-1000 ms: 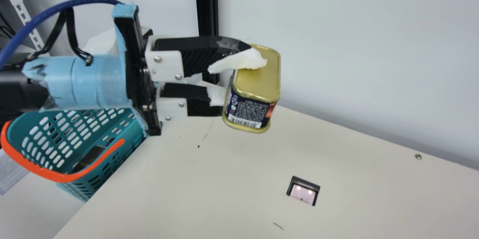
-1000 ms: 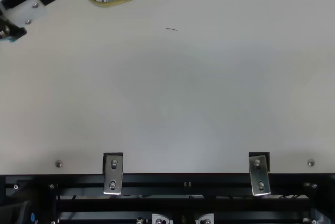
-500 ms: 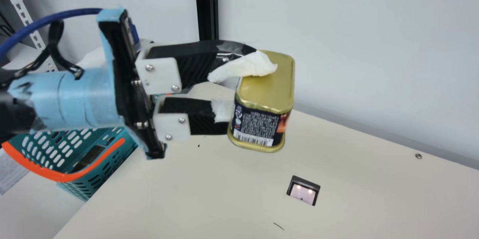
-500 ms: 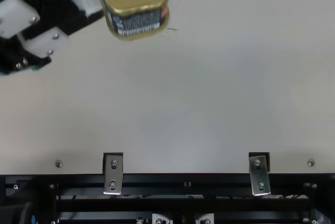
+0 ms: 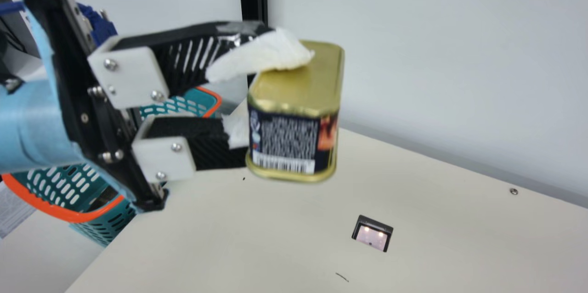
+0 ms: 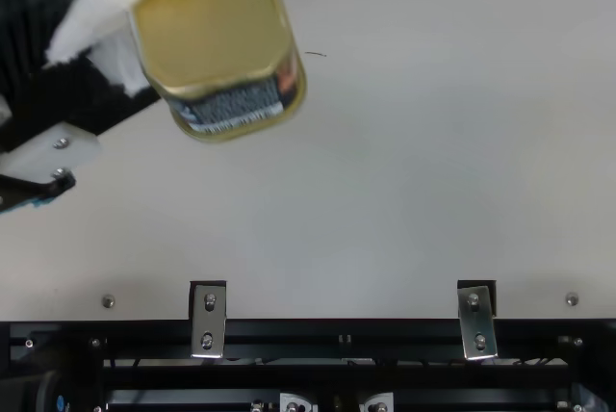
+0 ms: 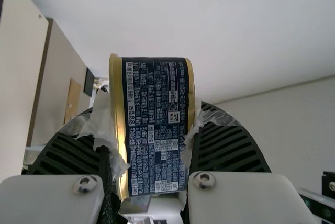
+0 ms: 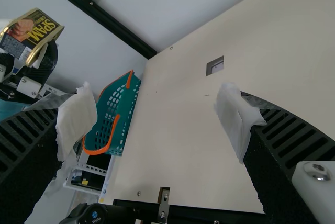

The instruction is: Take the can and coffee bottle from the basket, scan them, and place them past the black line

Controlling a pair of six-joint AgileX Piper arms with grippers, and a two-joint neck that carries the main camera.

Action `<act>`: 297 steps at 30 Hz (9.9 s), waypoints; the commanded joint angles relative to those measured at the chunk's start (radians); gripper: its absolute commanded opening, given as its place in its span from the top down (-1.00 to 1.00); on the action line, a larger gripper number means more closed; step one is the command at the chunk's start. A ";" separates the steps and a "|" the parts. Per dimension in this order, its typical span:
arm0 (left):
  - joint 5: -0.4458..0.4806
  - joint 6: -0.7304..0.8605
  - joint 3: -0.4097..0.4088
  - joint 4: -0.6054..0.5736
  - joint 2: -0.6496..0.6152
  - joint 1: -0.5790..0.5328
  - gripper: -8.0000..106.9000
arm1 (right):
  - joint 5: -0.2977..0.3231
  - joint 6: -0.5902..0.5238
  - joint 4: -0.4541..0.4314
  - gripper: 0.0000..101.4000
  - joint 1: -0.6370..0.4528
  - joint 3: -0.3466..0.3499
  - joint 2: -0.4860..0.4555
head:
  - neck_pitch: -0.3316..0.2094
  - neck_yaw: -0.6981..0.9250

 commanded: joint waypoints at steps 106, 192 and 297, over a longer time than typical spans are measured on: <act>-0.794 0.611 -0.022 0.647 0.231 -0.410 0.68 | 0.000 0.000 0.000 -1.00 0.000 0.000 0.000 | -0.032 0.010; -2.242 -0.282 0.299 1.811 0.885 -0.737 0.68 | 0.000 0.000 0.000 -1.00 0.000 0.000 0.000 | 0.126 -0.488; -2.121 -0.145 0.055 1.819 0.825 -0.685 0.68 | 0.000 0.000 0.000 -1.00 0.000 0.000 0.000 | 0.126 -0.488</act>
